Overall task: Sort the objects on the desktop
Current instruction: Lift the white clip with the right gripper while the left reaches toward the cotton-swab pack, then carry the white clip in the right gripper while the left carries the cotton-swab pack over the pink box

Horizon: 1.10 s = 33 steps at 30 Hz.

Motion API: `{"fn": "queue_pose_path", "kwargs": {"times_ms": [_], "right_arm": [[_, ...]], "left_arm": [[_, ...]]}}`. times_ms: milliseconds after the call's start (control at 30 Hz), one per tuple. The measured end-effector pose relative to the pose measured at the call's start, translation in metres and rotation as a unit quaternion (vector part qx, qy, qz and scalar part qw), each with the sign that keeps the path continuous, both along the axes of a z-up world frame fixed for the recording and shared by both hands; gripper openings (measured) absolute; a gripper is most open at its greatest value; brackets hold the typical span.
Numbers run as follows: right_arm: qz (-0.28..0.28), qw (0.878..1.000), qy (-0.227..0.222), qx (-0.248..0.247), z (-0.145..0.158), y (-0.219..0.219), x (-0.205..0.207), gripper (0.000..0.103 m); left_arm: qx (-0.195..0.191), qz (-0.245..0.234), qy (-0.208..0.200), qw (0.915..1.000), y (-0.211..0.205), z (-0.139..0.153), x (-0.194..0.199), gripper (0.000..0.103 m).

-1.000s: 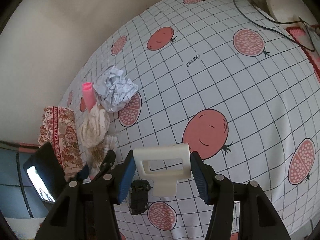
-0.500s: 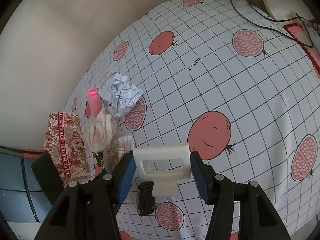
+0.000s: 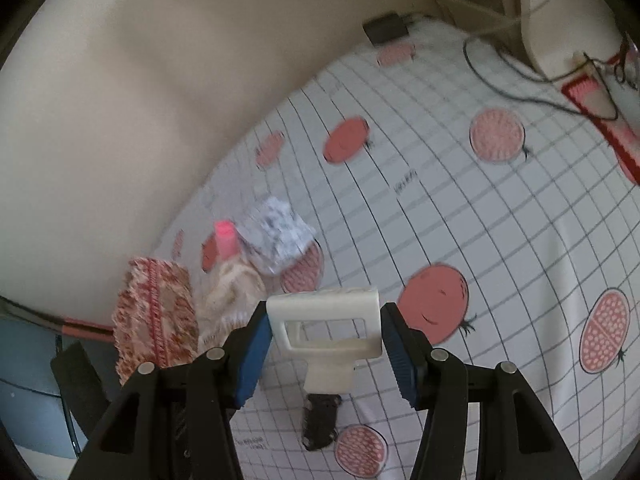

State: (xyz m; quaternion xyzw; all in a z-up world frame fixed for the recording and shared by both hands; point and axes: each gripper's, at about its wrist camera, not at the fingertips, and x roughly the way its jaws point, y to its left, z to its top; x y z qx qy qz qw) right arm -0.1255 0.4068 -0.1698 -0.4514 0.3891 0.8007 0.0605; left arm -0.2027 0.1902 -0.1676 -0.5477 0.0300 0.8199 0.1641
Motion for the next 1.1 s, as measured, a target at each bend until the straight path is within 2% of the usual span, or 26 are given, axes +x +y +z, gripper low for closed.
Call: {"fn": "queue_pose_path", "kwargs": {"times_ms": [267,667,833,967,1100], "right_arm": [[0.001,0.998,0.067,0.018,0.027,-0.012,0.003,0.058],[0.006,0.987,0.147,0.058,0.055,-0.031,0.007,0.058],[0.009,0.986,0.156,0.061,0.058,-0.039,-0.002,0.058],[0.012,0.984,0.157,0.085,0.061,-0.053,-0.01,0.058],[0.015,0.985,0.155,0.075,0.057,-0.066,-0.022,0.058]], "left_arm": [[0.034,0.013,0.04,0.9985,-0.011,0.042,0.007,0.042],[0.067,0.063,0.069,0.9934,-0.059,0.075,0.003,0.042],[0.117,0.107,0.073,0.9846,-0.094,0.079,-0.006,0.042],[0.139,0.124,0.069,0.9801,-0.113,0.081,-0.019,0.042],[0.143,0.14,0.08,0.9766,-0.127,0.093,-0.038,0.042]]}}
